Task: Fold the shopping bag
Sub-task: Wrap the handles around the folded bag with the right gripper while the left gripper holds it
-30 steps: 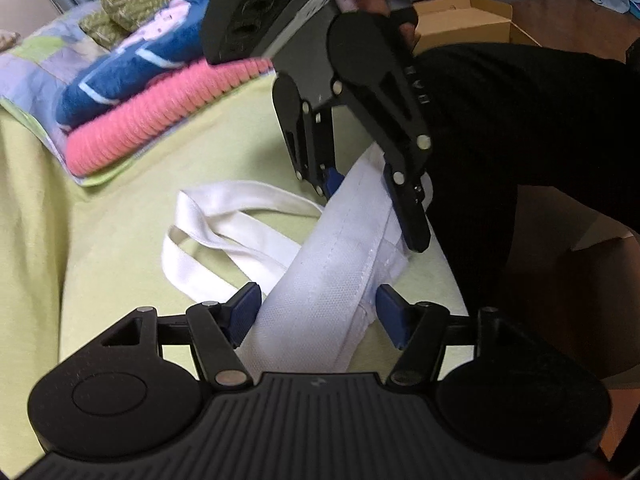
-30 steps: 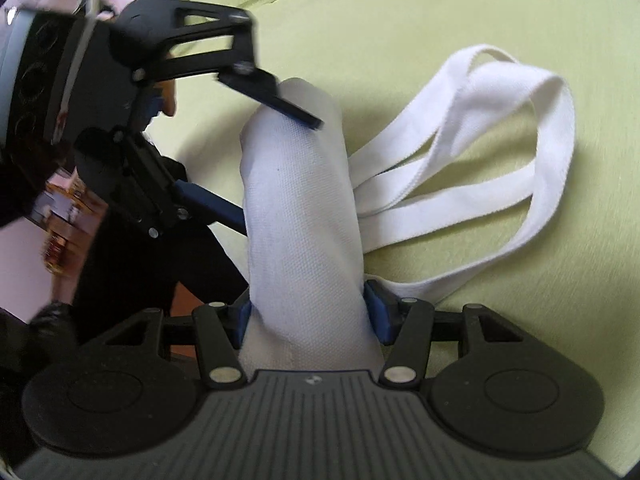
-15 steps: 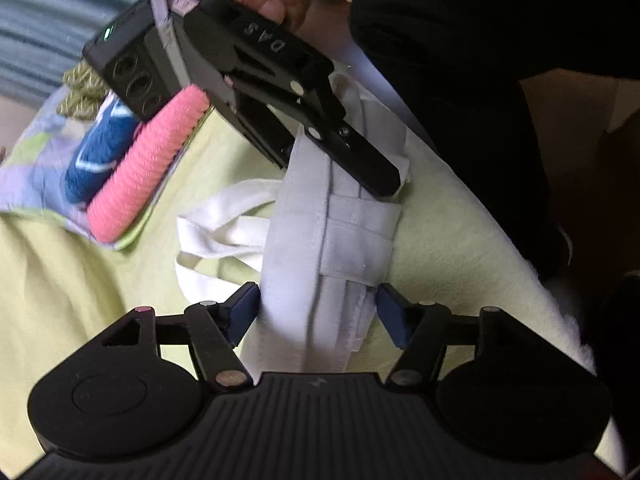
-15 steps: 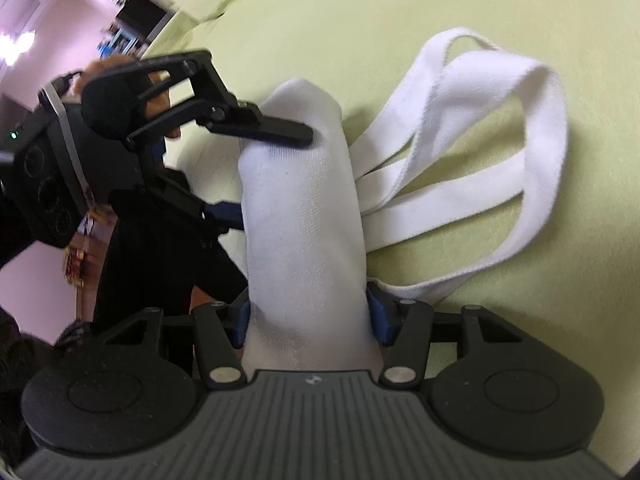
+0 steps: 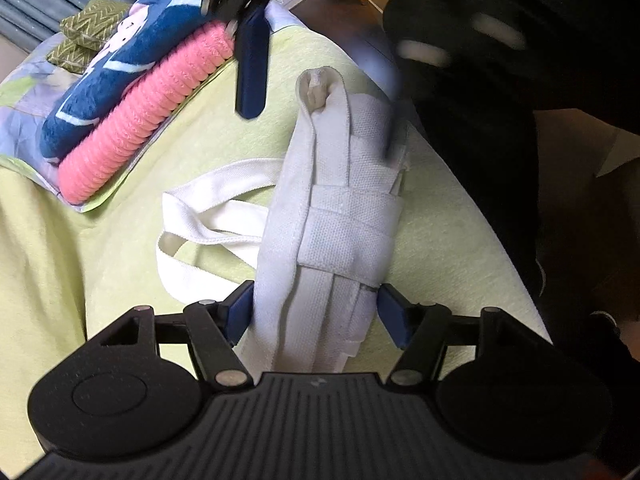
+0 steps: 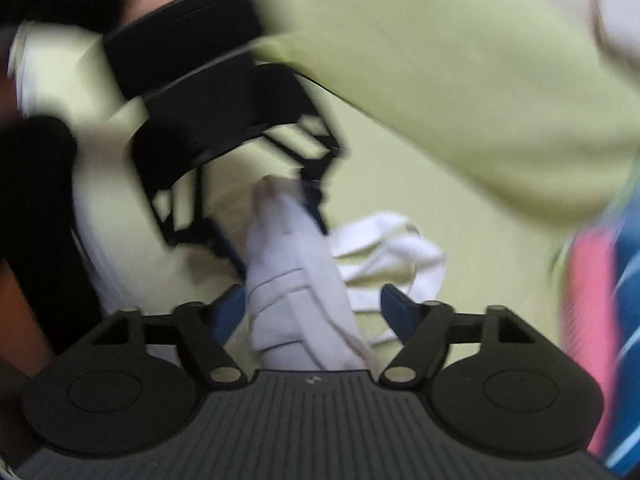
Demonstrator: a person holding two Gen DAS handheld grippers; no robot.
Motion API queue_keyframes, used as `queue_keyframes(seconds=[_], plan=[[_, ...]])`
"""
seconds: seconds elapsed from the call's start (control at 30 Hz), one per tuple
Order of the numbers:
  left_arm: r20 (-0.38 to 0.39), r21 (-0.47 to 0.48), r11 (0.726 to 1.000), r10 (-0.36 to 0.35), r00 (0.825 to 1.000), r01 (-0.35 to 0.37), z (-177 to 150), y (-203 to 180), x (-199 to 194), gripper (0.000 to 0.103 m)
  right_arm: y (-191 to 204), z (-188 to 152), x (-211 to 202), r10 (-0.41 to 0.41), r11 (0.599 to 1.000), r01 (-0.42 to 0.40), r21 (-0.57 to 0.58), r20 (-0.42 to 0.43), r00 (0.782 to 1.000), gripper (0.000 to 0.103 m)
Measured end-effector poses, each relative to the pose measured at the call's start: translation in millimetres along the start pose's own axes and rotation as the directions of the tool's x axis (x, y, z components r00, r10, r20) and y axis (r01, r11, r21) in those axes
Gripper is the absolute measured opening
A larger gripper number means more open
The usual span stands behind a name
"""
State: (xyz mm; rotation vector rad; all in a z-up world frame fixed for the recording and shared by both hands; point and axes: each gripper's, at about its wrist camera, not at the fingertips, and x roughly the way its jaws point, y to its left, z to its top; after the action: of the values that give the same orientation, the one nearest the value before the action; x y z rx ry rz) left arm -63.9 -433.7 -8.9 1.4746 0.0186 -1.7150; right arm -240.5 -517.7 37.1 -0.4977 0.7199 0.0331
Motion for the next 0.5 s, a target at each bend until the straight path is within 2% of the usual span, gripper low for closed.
queue_keyframes(seconds=[0.1, 0.13, 0.2, 0.27, 0.3, 0.37, 0.43, 0.5], plan=[[0.001, -0.011, 1.0, -0.008, 1.0, 0.008, -0.7, 1.6, -0.5, 0.066, 17.0, -6.3, 21.2, -0.118, 0.974, 0.114, -0.195, -0.01, 0.993, 0.069], [0.001, -0.017, 1.0, -0.012, 1.0, 0.012, -1.3, 2.5, -1.0, 0.066, 26.6, -10.7, 31.4, -0.176, 0.951, 0.165, -0.262, -0.018, 0.984, 0.06], [-0.002, -0.034, 0.999, -0.024, 1.0, 0.024, -2.1, 5.4, -0.1, 0.067, 45.0, -19.1, 51.5, -0.288, 0.885, 0.257, -0.388, -0.022, 0.958, 0.06], [-0.008, -0.049, 0.998, -0.034, 0.999, 0.034, -2.3, 8.4, 2.4, 0.068, 53.2, -22.9, 65.1, -0.353, 0.837, 0.31, -0.451, -0.013, 0.936, 0.062], [-0.015, -0.051, 0.998, -0.033, 0.999, 0.032, -1.4, 9.0, 5.3, 0.068, 51.7, -24.0, 69.0, -0.362, 0.837, 0.32, -0.444, -0.009, 0.932, 0.062], [-0.023, -0.062, 0.997, -0.038, 0.999, 0.036, -0.1, 10.9, 8.5, 0.069, 41.7, -24.1, 68.8, -0.332, 0.875, 0.304, -0.378, -0.009, 0.943, 0.06], [-0.024, -0.079, 0.996, -0.049, 0.999, 0.047, 0.8, 12.2, 7.7, 0.068, 30.6, -18.9, 63.9, -0.281, 0.914, 0.255, -0.316, -0.038, 0.959, 0.057], [-0.027, -0.109, 0.992, -0.074, 0.997, 0.071, 2.4, 12.1, 4.9, 0.068, 14.7, -5.0, 56.3, -0.179, 0.965, 0.154, -0.21, -0.103, 0.978, 0.056]])
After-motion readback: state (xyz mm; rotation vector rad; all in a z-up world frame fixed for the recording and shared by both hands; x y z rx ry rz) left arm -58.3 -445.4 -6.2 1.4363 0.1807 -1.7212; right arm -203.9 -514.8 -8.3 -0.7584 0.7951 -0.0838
